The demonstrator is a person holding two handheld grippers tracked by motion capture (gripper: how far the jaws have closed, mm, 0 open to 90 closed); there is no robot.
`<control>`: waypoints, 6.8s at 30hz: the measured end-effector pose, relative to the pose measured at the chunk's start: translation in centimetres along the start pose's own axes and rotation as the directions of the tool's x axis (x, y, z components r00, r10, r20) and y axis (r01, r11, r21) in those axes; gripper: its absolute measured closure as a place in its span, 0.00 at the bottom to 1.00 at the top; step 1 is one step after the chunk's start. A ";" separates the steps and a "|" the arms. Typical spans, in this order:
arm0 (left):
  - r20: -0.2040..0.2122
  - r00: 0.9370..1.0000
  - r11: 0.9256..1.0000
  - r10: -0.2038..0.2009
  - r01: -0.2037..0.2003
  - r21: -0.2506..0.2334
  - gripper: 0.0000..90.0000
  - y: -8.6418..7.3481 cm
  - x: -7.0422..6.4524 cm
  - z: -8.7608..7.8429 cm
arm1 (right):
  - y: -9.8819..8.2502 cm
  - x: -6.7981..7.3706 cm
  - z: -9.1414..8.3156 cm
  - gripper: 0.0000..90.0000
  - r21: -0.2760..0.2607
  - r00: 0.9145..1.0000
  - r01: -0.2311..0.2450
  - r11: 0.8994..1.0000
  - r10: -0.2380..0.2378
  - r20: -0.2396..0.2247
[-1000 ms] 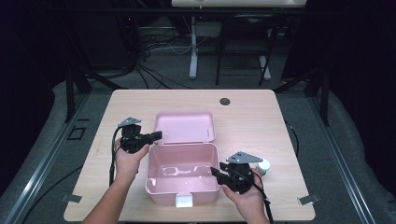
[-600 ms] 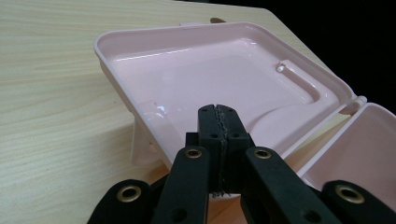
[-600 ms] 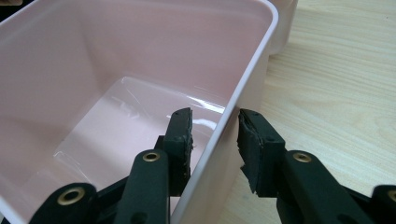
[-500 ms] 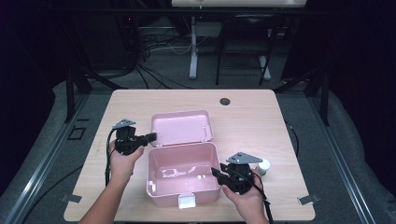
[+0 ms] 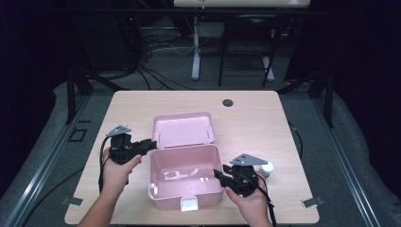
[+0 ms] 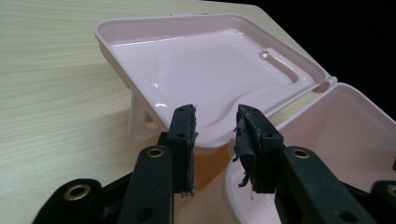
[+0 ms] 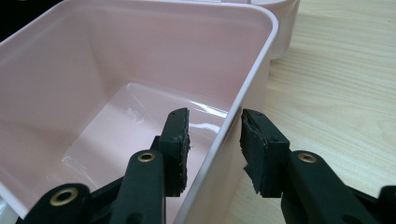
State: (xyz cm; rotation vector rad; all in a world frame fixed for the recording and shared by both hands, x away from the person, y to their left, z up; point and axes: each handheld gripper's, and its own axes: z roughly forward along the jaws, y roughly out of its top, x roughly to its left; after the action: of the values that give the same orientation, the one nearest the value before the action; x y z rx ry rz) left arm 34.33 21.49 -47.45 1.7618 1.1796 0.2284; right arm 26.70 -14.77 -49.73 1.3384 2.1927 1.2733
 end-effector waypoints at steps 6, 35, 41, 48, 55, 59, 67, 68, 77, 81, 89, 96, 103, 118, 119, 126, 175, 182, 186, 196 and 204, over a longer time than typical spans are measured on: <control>0.035 0.999 1.000 -0.014 0.014 0.022 0.70 -1.0 -0.3 -0.7 | 0.1 -0.1 -0.1 0.69 -0.004 1.000 0.001 1.000 -0.001 -0.003; 0.011 0.999 0.999 0.032 -0.032 0.023 0.93 -1.3 -0.1 1.0 | 0.2 0.0 -0.2 0.67 -0.017 1.000 -0.003 1.000 0.003 -0.013; 0.023 0.999 1.000 0.027 -0.028 0.008 0.93 -1.2 -0.1 1.5 | 0.1 -0.1 -0.3 0.67 -0.016 1.000 -0.003 1.000 0.003 -0.005; 0.033 0.999 0.999 0.032 -0.032 -0.005 0.93 -0.9 -0.2 2.4 | -0.1 -0.1 -0.6 0.67 -0.018 1.000 0.000 1.000 0.000 0.018; 0.065 0.997 0.999 0.036 -0.035 -0.013 0.92 -0.7 -0.1 2.8 | -0.9 0.3 -1.0 0.68 -0.031 0.999 0.019 0.999 -0.018 0.051; 0.064 0.997 0.999 0.036 -0.035 -0.017 0.92 -0.8 -0.2 2.8 | -1.0 0.5 -1.0 0.67 -0.024 0.998 0.030 0.999 -0.029 0.056; 0.065 0.997 0.999 0.036 -0.036 -0.013 0.91 -0.9 -0.3 2.6 | -1.0 0.3 -1.0 0.66 -0.004 0.999 0.022 1.000 -0.022 0.039; 0.065 0.997 0.999 0.035 -0.034 -0.017 0.91 -1.0 -0.3 2.6 | -1.0 0.3 -1.0 0.66 -0.003 0.999 0.021 1.000 -0.021 0.038; 0.081 0.996 0.999 0.033 -0.032 -0.014 0.88 -1.0 -0.2 2.2 | -0.9 -0.2 -0.7 0.64 -0.002 1.000 -0.015 1.000 0.015 0.009; 0.086 0.996 0.999 0.031 -0.030 -0.021 0.87 -1.2 -0.1 2.0 | -0.8 -0.2 -0.8 0.65 -0.009 1.000 -0.024 1.000 0.024 0.003; 0.098 0.995 0.998 0.028 -0.023 -0.053 0.80 -0.9 -0.3 0.6 | -0.5 0.0 -1.5 0.63 -0.033 1.000 -0.016 0.999 0.016 -0.001; 0.083 0.996 0.998 0.033 -0.029 -0.053 0.72 -0.5 -0.1 -0.1 | 0.3 -0.1 -2.6 0.62 -0.058 1.000 -0.010 0.998 0.009 -0.008; 0.084 0.995 0.999 0.050 -0.050 -0.012 0.70 -0.9 -0.1 -0.3 | 1.5 -0.8 -3.9 0.60 -0.066 1.000 0.003 0.998 -0.003 0.007; 0.060 0.997 0.998 0.058 -0.057 -0.010 0.66 -1.0 0.0 -1.2 | 4.8 -4.1 -4.8 0.59 0.021 0.996 0.058 0.998 -0.059 0.071; 0.058 0.997 0.998 0.058 -0.058 -0.009 0.65 -1.0 0.1 -1.2 | 5.0 -4.6 -4.7 0.59 0.034 0.996 0.051 0.998 -0.054 0.076; 0.049 0.997 0.999 0.053 -0.052 -0.013 0.63 -1.1 0.3 -1.4 | 5.8 -6.4 -3.9 0.58 0.125 0.994 0.040 0.991 -0.052 0.097; 0.012 1.000 1.000 0.022 -0.022 -0.011 0.61 -1.6 1.4 -1.7 | 6.3 -14.3 -0.1 0.54 0.634 0.977 -0.045 0.772 -0.098 0.189; 0.009 1.000 1.000 0.020 -0.020 -0.008 0.61 -1.6 1.5 -1.8 | 5.6 -13.9 0.4 0.50 0.680 0.976 -0.043 0.732 -0.113 0.183; 0.009 1.000 1.000 0.019 -0.019 -0.009 0.61 -1.6 1.5 -1.8 | 5.1 -14.0 0.7 0.50 0.680 0.979 -0.063 0.731 -0.086 0.183; 0.004 1.000 1.000 0.014 -0.014 -0.005 0.61 -1.7 1.6 -1.6 | 3.7 -14.6 1.3 0.53 0.696 0.979 -0.089 0.713 -0.066 0.193; 0.002 1.000 1.000 0.014 -0.014 -0.001 0.61 -1.8 1.7 -1.5 | 3.4 -14.9 1.6 0.54 0.699 0.980 -0.080 0.711 -0.072 0.185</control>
State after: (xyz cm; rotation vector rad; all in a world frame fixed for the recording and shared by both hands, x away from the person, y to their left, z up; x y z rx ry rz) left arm 33.21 23.87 -48.64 1.7695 1.1657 0.2349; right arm 37.62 -25.54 -50.94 1.6167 2.6273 0.2193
